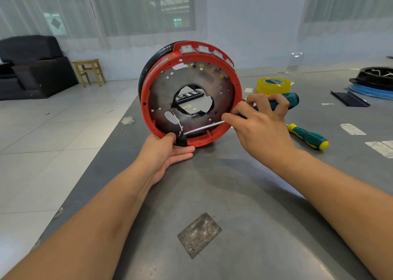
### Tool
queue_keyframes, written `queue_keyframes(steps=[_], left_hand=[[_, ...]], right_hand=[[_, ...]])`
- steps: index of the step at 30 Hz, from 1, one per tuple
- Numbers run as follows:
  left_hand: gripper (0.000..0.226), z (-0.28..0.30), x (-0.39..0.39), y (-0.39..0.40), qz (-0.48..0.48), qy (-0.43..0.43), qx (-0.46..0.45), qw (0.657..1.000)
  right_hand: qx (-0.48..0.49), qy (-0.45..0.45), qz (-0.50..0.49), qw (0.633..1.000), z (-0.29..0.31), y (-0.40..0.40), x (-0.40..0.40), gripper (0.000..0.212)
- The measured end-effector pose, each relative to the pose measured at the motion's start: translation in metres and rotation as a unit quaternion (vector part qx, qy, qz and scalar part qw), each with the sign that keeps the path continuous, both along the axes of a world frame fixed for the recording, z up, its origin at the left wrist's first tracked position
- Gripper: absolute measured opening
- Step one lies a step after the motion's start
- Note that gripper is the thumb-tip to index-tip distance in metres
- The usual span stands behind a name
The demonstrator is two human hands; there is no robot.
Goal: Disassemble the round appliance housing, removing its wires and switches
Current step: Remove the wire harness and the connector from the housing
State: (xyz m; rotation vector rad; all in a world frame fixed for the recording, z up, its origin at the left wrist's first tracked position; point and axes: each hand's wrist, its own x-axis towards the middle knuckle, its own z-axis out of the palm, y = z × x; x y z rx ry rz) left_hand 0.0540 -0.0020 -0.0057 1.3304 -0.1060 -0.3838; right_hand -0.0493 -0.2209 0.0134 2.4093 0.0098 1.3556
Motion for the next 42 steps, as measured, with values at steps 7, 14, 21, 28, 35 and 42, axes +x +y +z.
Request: queue_keyframes(steps=[7, 14, 21, 28, 35, 42], left_hand=[[0.025, -0.002, 0.003, 0.0, 0.01, 0.003, -0.016, 1.0], [0.021, -0.002, 0.001, -0.001, 0.003, -0.004, -0.007, 1.0], [0.021, -0.002, 0.0, -0.001, -0.016, -0.013, 0.015, 1.0], [0.021, -0.002, 0.0, 0.0, -0.023, -0.01, 0.013, 1.0], [0.02, -0.001, -0.001, 0.0, -0.032, -0.013, 0.017, 0.999], [0.017, 0.0, 0.0, 0.0, -0.023, -0.005, 0.014, 1.0]], right_hand=[[0.024, 0.022, -0.001, 0.999, -0.003, 0.002, 0.001, 0.028], [0.012, 0.03, -0.001, 0.999, 0.004, 0.002, -0.001, 0.03], [-0.028, 0.033, 0.018, 0.999, 0.013, -0.005, -0.003, 0.033], [-0.024, 0.035, 0.027, 0.999, 0.014, -0.009, -0.003, 0.03], [-0.013, 0.036, 0.037, 0.999, 0.012, -0.008, -0.003, 0.028], [0.023, 0.028, 0.036, 0.999, 0.003, -0.005, -0.004, 0.025]])
